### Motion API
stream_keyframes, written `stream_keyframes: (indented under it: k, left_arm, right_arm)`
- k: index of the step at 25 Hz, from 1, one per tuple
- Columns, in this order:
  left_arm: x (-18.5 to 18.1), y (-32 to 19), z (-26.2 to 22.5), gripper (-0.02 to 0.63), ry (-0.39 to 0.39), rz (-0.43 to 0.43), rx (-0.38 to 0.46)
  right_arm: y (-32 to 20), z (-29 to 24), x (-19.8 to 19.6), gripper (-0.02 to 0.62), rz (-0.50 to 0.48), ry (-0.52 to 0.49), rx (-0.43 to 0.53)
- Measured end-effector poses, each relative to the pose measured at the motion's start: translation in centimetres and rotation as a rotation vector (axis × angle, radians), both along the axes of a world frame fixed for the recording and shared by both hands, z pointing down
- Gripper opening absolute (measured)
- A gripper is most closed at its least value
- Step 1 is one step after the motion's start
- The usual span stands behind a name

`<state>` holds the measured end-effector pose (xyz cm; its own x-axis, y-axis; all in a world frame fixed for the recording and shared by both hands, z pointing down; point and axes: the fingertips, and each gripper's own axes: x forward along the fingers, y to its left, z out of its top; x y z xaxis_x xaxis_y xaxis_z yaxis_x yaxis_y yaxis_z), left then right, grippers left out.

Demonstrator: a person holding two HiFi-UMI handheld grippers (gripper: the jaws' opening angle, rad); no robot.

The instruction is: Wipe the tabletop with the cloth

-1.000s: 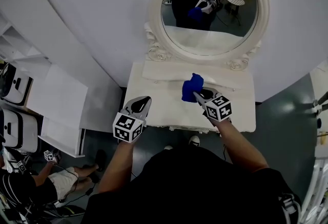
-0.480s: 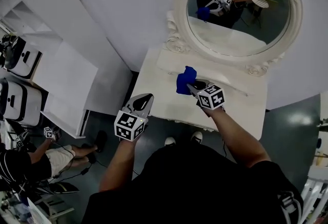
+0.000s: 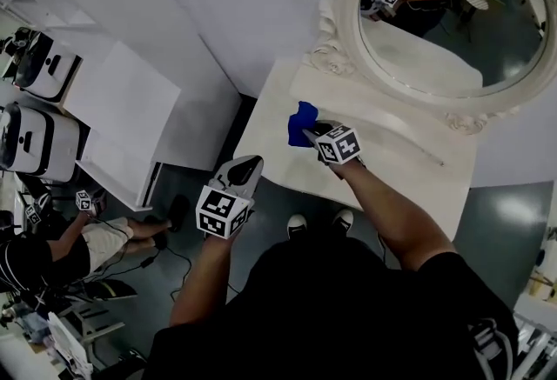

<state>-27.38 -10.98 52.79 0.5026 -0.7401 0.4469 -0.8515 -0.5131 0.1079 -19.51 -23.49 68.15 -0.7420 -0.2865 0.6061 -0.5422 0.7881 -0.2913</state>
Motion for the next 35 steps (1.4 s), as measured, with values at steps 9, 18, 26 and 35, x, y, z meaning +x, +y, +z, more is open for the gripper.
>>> stream_keyframes:
  k: [9, 18, 26, 35]
  left_arm:
    - [-2.6, -0.4, 1.5, 0.014, -0.012, -0.035, -0.039]
    - [-4.1, 0.6, 2.4, 0.014, -0.018, -0.055, -0.064]
    - [-4.1, 0.5, 2.8, 0.014, -0.007, -0.046, -0.073]
    - [0.4, -1.3, 2.5, 0.014, -0.003, 0.063, -0.052]
  right_arm:
    - [-0.8, 6.4, -5.9, 0.054, -0.056, 0.027, -0.093]
    - [-0.4, 13.3, -6.9, 0.054, -0.08, 0.149, -0.176]
    - [-0.1, 15.7, -1.9, 0.054, -0.025, 0.22, -0.203]
    - [0.3, 16.4, 6.7, 0.055, 0.104, 0.239, -0.234]
